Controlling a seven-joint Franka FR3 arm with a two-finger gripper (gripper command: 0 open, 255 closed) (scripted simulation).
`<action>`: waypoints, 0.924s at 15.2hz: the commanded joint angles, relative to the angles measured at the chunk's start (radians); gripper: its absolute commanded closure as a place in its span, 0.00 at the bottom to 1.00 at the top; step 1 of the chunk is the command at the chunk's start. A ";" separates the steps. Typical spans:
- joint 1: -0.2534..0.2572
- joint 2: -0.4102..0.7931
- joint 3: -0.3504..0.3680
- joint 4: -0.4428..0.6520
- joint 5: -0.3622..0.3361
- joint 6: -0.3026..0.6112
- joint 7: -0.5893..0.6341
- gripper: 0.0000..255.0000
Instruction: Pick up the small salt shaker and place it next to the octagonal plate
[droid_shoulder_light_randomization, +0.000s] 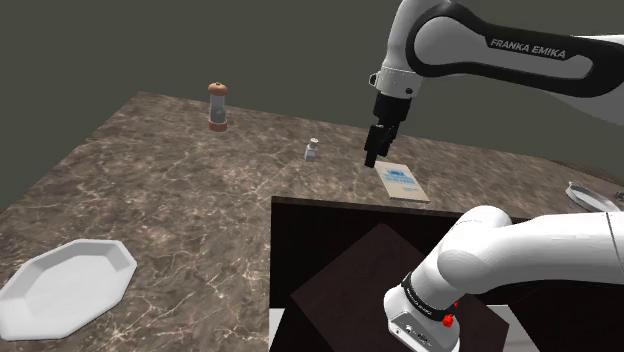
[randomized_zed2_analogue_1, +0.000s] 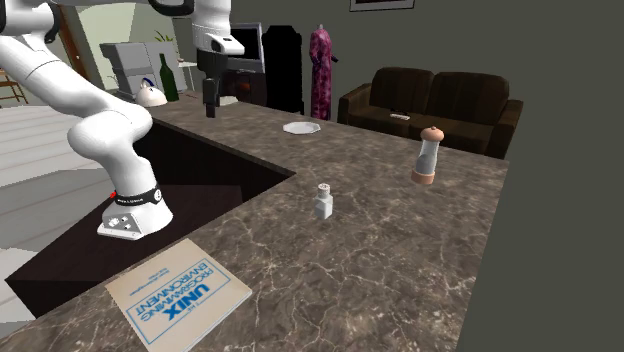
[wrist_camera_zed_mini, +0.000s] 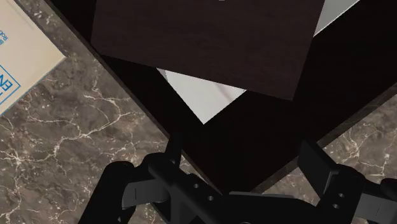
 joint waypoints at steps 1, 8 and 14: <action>0.000 0.000 0.000 0.000 0.000 0.000 0.000 0.00; -0.031 0.290 -0.058 0.137 -0.023 0.117 -0.058 0.00; -0.051 0.540 -0.101 0.303 -0.019 0.170 -0.106 0.00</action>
